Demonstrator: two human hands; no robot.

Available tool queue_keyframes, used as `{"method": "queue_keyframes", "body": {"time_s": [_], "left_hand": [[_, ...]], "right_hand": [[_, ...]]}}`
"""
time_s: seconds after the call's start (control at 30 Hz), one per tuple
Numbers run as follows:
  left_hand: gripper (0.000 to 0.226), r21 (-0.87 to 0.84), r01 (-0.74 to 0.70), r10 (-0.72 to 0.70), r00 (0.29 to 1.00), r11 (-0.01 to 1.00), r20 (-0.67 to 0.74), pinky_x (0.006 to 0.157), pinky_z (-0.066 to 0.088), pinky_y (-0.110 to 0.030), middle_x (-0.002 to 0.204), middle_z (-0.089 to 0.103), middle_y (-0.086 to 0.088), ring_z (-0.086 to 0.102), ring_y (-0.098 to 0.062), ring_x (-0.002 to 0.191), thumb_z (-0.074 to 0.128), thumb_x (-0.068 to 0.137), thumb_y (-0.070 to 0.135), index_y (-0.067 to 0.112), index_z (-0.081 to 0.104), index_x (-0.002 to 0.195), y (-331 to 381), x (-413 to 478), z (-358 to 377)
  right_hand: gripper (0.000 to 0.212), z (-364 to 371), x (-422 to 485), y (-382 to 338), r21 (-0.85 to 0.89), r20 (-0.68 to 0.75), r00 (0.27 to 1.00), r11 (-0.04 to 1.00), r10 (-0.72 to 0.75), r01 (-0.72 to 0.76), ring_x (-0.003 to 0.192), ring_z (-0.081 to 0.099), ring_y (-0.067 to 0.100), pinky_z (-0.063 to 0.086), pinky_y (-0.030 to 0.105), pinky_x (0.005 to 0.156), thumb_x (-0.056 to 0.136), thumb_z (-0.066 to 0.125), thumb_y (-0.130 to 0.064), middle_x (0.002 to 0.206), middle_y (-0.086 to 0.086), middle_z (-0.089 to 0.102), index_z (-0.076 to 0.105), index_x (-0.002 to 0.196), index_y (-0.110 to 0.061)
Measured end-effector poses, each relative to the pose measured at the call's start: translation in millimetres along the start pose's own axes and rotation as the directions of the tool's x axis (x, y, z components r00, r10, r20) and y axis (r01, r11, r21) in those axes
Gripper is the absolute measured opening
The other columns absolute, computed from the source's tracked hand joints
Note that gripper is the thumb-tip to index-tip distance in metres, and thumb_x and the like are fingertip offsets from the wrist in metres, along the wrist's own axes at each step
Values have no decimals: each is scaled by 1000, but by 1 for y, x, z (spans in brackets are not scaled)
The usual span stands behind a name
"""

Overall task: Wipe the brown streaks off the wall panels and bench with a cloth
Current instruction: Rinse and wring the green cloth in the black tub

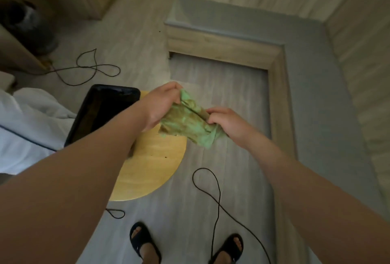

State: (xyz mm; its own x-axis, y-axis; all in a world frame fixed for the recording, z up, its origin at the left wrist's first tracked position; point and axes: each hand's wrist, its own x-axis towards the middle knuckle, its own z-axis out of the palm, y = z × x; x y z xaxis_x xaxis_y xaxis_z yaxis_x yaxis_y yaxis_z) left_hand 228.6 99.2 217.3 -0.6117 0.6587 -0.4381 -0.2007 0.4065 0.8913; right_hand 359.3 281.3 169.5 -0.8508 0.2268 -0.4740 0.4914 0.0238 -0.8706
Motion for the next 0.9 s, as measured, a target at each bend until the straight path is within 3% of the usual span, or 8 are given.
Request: {"method": "queue_keyframes", "body": {"time_s": [0.1, 0.17, 0.3, 0.4, 0.57, 0.7, 0.8, 0.9], "left_hand": [[15, 99, 4, -3, 1000, 995, -12, 74, 46, -37, 87, 62, -6, 60, -23, 81, 52, 92, 14, 24, 63, 87, -21, -24, -69], [13, 191, 9, 0, 999, 982, -49, 71, 46, -36, 85, 62, -3, 59, -22, 78, 55, 96, 18, 24, 61, 86, -35, -37, -114], [12, 535, 92, 14, 982, 840, -190, 56, 41, -30, 80, 60, -1, 56, -20, 70, 59, 97, 27, 18, 55, 103, -65, -53, -200], [23, 652, 155, 16, 968, 743, -249, 66, 49, -37, 87, 63, -4, 63, -25, 84, 65, 92, 35, 18, 55, 103, -89, -53, -248], [35, 519, 209, -79, 962, 829, -261, 78, 52, -38, 95, 66, -2, 64, -19, 87, 75, 88, 48, 20, 61, 102, -112, -33, -284], [46, 93, 230, -197, 940, 969, -278, 87, 51, -42, 108, 62, -5, 61, -26, 99, 67, 79, 48, 22, 54, 115, -118, -8, -290], [39, 27, 252, -230, 919, 967, -320, 85, 50, -44, 109, 56, -9, 56, -29, 97, 62, 85, 24, 20, 50, 122, -121, 10, -293], [38, 119, 326, -273, 905, 938, -327, 84, 57, -51, 107, 58, -15, 61, -32, 89, 65, 93, 13, 20, 46, 125, -128, 29, -300]], "right_hand": [[9, 57, 27, -21, -245, -17, 1000, 969, -17, 13, 71, 63, 5, 46, 29, 69, 78, 69, -24, 73, -5, 69, 75, 81, -18], [12, 92, 50, -34, -320, -13, 999, 947, -34, 28, 64, 59, 4, 43, 28, 63, 83, 76, -23, 70, -8, 62, 66, 78, -18], [34, 151, 85, -61, -308, -50, 997, 950, -66, 48, 76, 60, 14, 42, 29, 64, 87, 82, -34, 81, -3, 58, 51, 83, -19], [25, 187, 106, -76, -257, 15, 999, 965, -39, 42, 86, 64, 19, 48, 27, 67, 90, 77, -26, 90, 3, 62, 55, 89, -16], [24, 219, 139, -90, -83, -23, 1000, 996, -16, 14, 89, 63, 27, 50, 46, 81, 69, 71, -22, 92, 4, 61, 56, 87, -25], [37, 218, 172, -85, 10, -70, 998, 1000, 5, -4, 112, 66, 36, 53, 57, 99, 61, 73, -27, 121, 9, 67, 65, 95, -40], [36, 220, 190, -81, 189, -40, 995, 978, 91, -82, 92, 67, 28, 53, 43, 77, 72, 63, -11, 105, 9, 68, 65, 107, -23], [40, 222, 208, -76, 259, -68, 986, 957, 155, -133, 85, 65, 28, 50, 41, 71, 70, 56, -12, 99, 8, 64, 63, 108, -19]]}}
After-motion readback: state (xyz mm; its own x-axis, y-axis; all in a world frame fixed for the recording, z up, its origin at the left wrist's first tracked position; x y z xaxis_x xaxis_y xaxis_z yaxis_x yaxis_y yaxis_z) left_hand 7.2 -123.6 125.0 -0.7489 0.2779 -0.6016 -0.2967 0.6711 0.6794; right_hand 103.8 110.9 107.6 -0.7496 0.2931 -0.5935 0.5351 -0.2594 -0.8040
